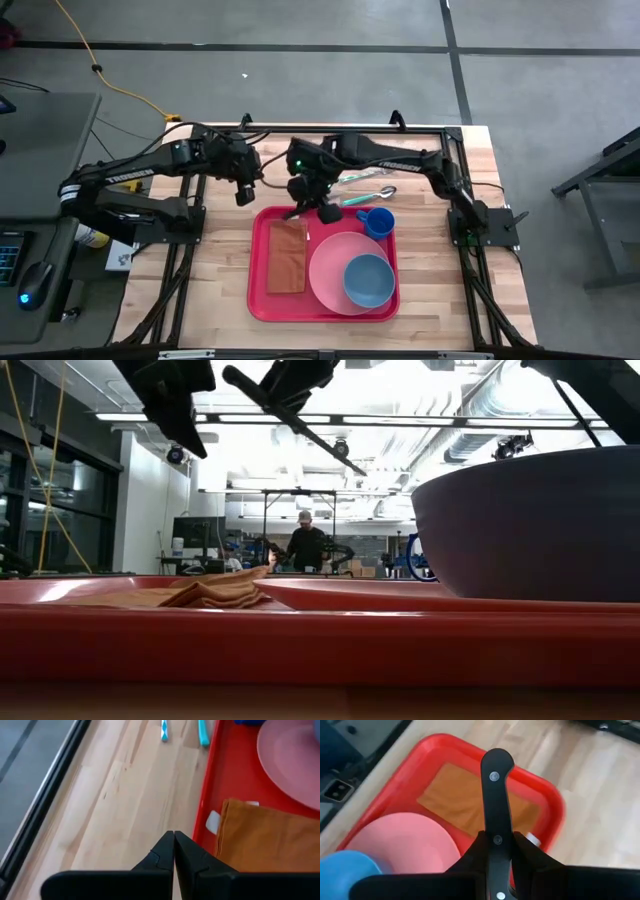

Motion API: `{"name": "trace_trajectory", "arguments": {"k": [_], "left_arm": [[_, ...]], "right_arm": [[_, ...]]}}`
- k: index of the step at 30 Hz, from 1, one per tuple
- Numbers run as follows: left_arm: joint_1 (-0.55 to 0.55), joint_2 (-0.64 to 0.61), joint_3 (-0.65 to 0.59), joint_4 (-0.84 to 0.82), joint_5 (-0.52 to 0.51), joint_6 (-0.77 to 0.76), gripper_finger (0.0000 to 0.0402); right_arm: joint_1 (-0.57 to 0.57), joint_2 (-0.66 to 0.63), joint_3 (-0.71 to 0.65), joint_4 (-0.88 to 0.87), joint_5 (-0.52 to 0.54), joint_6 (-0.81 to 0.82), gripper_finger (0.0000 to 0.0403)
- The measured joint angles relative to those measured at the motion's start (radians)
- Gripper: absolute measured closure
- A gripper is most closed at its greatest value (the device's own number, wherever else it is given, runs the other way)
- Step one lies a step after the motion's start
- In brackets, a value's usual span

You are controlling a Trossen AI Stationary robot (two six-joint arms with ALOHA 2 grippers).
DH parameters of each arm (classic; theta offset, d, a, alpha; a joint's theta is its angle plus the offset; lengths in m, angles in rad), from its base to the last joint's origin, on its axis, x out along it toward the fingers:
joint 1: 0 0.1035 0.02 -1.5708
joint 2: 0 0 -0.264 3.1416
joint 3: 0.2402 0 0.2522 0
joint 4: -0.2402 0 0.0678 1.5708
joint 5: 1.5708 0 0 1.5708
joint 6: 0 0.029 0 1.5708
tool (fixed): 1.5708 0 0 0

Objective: Set up tray
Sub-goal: Put the black knife on top of the orange napkin on the serving tray

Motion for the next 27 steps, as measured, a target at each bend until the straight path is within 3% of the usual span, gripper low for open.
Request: {"name": "trace_trajectory", "arguments": {"k": [5, 13, 19, 27], "left_arm": [[0.0, -0.039, 0.0, -0.015, -0.002, 0.024, 0.0357], [0.0, -0.077, 0.0, -0.016, 0.053, 0.024, 0.0357], [-0.001, -0.077, 0.0, -0.009, 0.181, 0.003, 0.0357], [-0.001, -0.077, 0.0, -0.02, 0.14, -0.072, 0.0357]], "right_arm": [[0.037, 0.029, -0.019, 0.025, -0.1, 0.026, 0.0372], [0.078, 0.092, -0.018, 0.078, -0.098, 0.002, 0.0372], [0.076, 0.121, -0.019, 0.093, 0.043, 0.032, 0.0372], [0.035, 0.116, -0.009, 0.132, 0.217, 0.173, 0.0372]]}}
